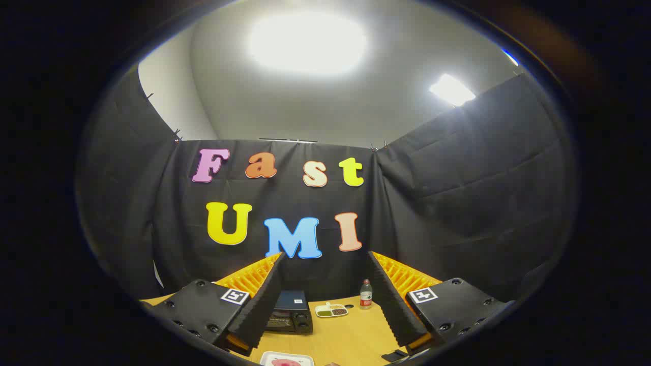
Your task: Open the toaster oven, put the food inside, and close the toaster oven door.
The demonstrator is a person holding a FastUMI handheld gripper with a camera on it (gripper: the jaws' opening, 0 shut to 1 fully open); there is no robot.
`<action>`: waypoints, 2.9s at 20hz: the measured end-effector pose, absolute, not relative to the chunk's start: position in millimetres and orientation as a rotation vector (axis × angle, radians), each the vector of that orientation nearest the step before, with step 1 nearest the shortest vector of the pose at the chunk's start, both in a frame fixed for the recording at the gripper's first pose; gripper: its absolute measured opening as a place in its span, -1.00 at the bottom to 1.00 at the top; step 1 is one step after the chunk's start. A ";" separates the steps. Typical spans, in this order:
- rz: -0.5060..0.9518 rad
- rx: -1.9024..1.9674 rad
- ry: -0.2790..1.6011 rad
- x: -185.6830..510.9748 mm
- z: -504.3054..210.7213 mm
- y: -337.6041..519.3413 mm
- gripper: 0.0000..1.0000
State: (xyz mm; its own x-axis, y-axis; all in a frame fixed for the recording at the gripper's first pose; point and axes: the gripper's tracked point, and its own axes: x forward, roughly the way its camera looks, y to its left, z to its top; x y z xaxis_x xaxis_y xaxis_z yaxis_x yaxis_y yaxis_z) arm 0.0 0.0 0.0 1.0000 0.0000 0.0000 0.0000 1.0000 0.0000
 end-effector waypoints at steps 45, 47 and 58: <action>0.189 0.103 0.320 158.5 -221.1 203.5 0.96; 0.185 0.114 0.356 166.6 -245.7 209.3 0.96; 0.221 0.072 0.522 199.1 -358.3 259.7 0.97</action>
State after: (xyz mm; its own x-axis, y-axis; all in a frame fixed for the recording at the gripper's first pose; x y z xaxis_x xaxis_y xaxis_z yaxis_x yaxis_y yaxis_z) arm 199.1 259.7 -358.3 0.8438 0.2274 -0.4862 -0.1906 0.9737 0.1246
